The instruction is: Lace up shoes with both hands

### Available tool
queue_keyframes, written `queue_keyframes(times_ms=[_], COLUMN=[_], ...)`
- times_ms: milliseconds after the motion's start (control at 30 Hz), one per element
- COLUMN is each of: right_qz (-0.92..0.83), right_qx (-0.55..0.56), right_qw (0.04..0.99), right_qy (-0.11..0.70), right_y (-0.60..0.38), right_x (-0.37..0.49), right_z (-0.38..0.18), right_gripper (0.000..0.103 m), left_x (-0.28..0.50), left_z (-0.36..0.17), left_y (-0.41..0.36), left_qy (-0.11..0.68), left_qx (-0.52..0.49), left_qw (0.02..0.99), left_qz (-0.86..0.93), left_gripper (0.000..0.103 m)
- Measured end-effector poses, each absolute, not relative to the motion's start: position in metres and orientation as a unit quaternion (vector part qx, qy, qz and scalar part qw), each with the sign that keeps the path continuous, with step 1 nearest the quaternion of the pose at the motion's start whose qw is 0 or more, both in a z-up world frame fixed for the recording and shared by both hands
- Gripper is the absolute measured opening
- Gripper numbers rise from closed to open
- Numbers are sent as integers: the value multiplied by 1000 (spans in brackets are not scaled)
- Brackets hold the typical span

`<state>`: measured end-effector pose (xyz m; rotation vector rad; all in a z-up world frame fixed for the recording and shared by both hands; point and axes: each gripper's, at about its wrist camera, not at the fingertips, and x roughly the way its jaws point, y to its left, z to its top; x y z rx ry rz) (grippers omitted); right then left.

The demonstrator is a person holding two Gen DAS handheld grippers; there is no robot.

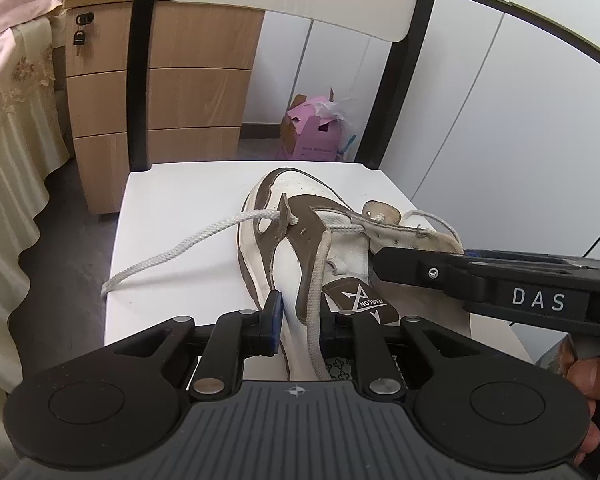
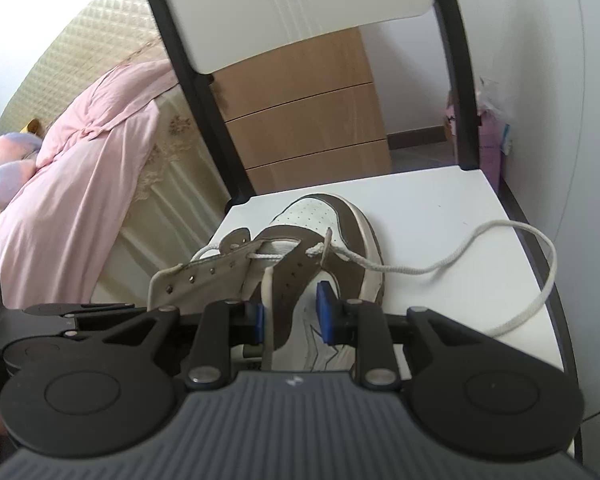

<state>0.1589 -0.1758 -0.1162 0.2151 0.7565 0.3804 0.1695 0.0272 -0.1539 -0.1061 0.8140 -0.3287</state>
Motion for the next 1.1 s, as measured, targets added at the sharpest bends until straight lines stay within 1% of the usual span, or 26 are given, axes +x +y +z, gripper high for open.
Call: queue_keyframes(times_ms=[67, 200, 267, 300, 400, 467, 500, 533, 600, 700, 800, 967, 1100], right_qz=[196, 225, 227, 226, 202, 171, 159, 153, 145, 138, 155, 196, 209], right_qx=[107, 139, 151, 158, 167, 168, 168, 166, 143, 101, 89, 32, 7], right_qw=[903, 900, 904, 907, 919, 923, 924, 924, 923, 915, 902, 890, 881], right_qy=[367, 346, 328, 317, 293, 302, 306, 310, 326, 366, 392, 409, 424], right_y=[-177, -191, -203, -209, -232, -246, -252, -256, -259, -260, -257, -229, -215], right_x=[160, 148, 140, 135, 121, 117, 116, 114, 113, 113, 113, 107, 107], right_z=[-115, -103, -93, -88, -80, -82, -83, -86, -94, -110, -120, -128, -136], right_gripper=[30, 30, 31, 31, 40, 41, 44, 51, 55, 55, 55, 54, 52], left_x=[168, 164, 160, 157, 146, 137, 133, 127, 116, 103, 97, 97, 96], left_z=[-153, -152, -150, -149, -144, -139, -137, -134, -129, -122, -119, -122, -125], left_y=[28, 33, 33, 33, 34, 37, 38, 40, 40, 36, 31, 25, 27], left_qy=[396, 398, 397, 396, 387, 381, 378, 373, 361, 344, 336, 332, 333], left_qx=[-57, -73, -72, -68, -56, -56, -59, -61, -59, -52, -52, -32, -25], left_qw=[903, 903, 905, 907, 913, 916, 917, 920, 925, 933, 936, 939, 940], left_qz=[-154, -143, -135, -128, -116, -112, -111, -109, -104, -94, -90, -81, -74], left_gripper=[20, 21, 28, 34, 43, 45, 45, 46, 49, 56, 57, 57, 57])
